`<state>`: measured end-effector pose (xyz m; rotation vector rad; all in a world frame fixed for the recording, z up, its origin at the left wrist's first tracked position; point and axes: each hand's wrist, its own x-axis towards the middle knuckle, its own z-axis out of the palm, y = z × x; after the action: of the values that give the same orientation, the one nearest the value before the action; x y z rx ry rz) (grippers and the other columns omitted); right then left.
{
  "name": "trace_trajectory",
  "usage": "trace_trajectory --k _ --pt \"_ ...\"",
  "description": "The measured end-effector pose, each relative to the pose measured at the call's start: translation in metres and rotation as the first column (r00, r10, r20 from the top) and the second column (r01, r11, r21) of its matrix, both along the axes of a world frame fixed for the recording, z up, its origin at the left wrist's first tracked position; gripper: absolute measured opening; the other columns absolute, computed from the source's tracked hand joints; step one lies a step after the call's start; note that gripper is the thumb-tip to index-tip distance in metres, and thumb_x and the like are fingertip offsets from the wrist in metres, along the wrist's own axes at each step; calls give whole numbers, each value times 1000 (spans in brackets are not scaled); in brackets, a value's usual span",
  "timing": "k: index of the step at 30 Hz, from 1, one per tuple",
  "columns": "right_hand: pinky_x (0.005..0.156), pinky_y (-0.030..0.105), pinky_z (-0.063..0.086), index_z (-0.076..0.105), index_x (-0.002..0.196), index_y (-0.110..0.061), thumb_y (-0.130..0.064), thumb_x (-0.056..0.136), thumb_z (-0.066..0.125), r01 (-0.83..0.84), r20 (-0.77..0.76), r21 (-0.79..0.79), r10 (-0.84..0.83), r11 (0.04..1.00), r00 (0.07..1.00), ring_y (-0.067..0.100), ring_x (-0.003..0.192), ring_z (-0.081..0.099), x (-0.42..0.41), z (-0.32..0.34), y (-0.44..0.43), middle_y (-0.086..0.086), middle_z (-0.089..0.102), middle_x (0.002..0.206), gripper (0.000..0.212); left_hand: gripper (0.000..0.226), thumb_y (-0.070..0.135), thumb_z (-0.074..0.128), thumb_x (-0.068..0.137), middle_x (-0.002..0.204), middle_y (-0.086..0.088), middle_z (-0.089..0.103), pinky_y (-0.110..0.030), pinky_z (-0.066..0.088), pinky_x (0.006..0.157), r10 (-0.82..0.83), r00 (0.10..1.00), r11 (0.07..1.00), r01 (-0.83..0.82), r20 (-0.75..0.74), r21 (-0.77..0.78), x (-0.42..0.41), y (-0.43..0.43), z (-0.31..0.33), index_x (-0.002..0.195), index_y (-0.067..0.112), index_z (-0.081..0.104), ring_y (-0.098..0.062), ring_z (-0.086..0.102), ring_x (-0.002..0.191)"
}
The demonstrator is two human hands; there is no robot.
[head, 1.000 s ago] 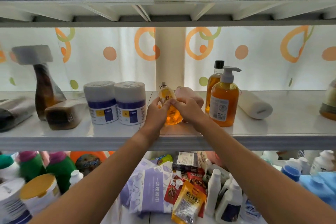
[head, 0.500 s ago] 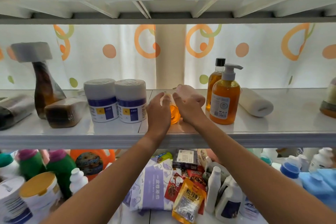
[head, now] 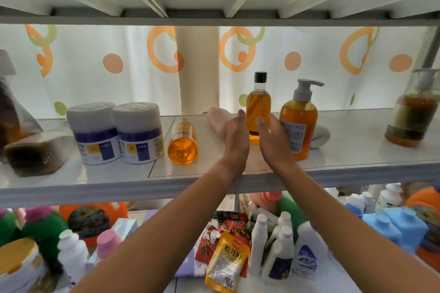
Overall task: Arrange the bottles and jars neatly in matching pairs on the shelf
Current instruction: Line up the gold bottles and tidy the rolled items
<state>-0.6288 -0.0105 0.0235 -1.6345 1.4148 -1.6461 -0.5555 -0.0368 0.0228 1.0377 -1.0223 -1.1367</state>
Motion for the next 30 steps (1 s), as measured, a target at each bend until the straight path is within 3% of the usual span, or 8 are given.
trace_trajectory --k 2,4,8,13,17,19,26,30 --pt "97 33 43 47 128 -9 -44 101 33 78 -28 86 -76 993 997 15 115 54 -17 -5 -12 6 56 126 46 54 56 46 93 116 4 53 -26 38 89 0 998 999 3 -64 45 -6 -6 1 131 18 37 -6 52 101" --pt "112 45 30 30 147 -13 -55 98 30 85 10 205 -89 975 996 26 139 33 -26 -6 -24 7 36 151 65 38 45 46 98 104 -1 54 -20 40 73 2 995 997 5 -104 71 -12 -12 3 121 14 45 -8 53 87" --pt "110 41 28 32 146 -22 -68 92 22 4 55 272 -20 962 998 26 139 33 -28 -1 -39 3 40 148 71 31 40 41 102 75 2 54 -19 41 66 -8 1000 1000 8 -5 2 -27 -10 6 78 22 50 -5 52 69" --pt "103 35 31 34 146 -21 -56 99 22 -50 40 271 41 961 998 22 135 37 -29 -2 -34 0 44 144 60 38 51 42 97 94 -3 64 -36 47 96 -27 993 994 38 114 -98 -27 -9 0 100 17 61 -15 61 92" --pt "89 25 39 49 131 -25 -60 96 24 -41 -10 215 44 976 999 20 121 51 -24 -10 -26 2 56 127 55 75 76 31 76 114 -8 63 -47 45 100 38 946 982 24 322 -186 -25 3 -13 118 20 57 -22 60 108" --pt "94 35 45 50 125 -29 -63 94 27 -62 -3 190 63 980 998 21 113 55 -18 -13 -19 6 54 126 52 71 73 28 81 112 -11 61 -47 44 101 65 929 979 11 364 -204 -18 12 -12 113 16 57 -23 59 108" --pt "91 31 45 52 119 -31 -62 95 30 -212 64 138 205 967 977 13 107 59 24 -16 0 -4 61 117 46 60 64 29 93 127 1 57 -42 35 111 74 964 972 -13 254 -236 16 32 -9 138 27 45 -18 52 121" --pt "91 31 47 55 120 -33 -60 96 30 -252 48 114 248 961 968 11 106 60 46 -16 2 -6 64 115 43 73 72 32 86 136 0 54 -41 36 111 105 975 981 -69 197 -184 38 26 -10 144 27 38 -18 51 126"
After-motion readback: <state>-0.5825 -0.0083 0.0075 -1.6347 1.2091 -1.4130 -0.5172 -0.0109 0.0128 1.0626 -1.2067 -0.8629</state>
